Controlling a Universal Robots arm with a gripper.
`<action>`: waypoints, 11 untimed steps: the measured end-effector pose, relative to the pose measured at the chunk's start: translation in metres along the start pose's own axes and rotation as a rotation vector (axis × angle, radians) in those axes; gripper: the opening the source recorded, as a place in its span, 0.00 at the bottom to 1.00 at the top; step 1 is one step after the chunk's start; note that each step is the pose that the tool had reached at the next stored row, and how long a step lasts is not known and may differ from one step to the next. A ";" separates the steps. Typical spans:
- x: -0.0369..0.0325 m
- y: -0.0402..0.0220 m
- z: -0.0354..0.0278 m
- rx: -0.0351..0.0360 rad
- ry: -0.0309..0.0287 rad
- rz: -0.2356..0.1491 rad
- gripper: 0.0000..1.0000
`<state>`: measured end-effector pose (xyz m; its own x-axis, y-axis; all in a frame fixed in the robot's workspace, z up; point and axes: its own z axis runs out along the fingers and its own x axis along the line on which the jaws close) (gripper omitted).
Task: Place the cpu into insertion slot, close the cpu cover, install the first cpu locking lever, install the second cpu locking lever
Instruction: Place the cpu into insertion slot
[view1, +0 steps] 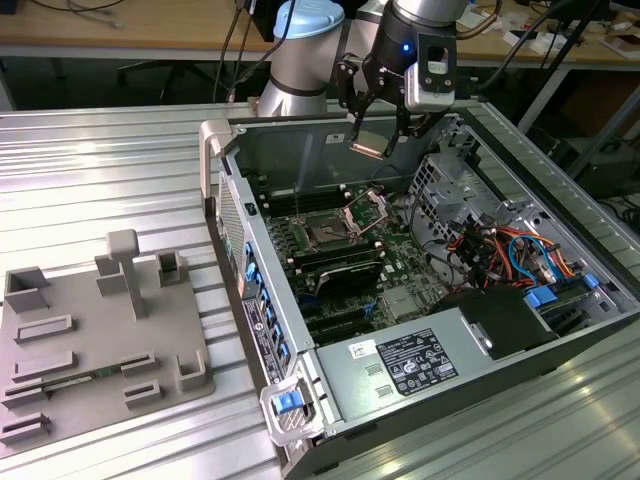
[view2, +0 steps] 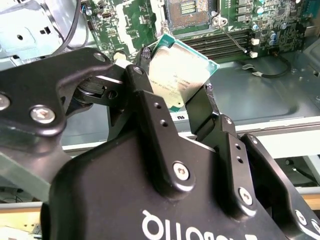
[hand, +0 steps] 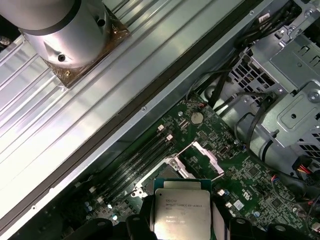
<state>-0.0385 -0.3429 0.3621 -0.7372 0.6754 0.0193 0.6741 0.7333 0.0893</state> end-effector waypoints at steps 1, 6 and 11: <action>0.0000 0.0000 0.0001 -0.0003 -0.0013 0.015 0.55; 0.0000 0.0000 0.0002 -0.0013 -0.0061 0.068 0.55; 0.0000 0.0000 0.0003 -0.0021 -0.0102 0.113 0.55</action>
<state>-0.0385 -0.3429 0.3619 -0.6558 0.7547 0.0193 0.7530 0.6520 0.0893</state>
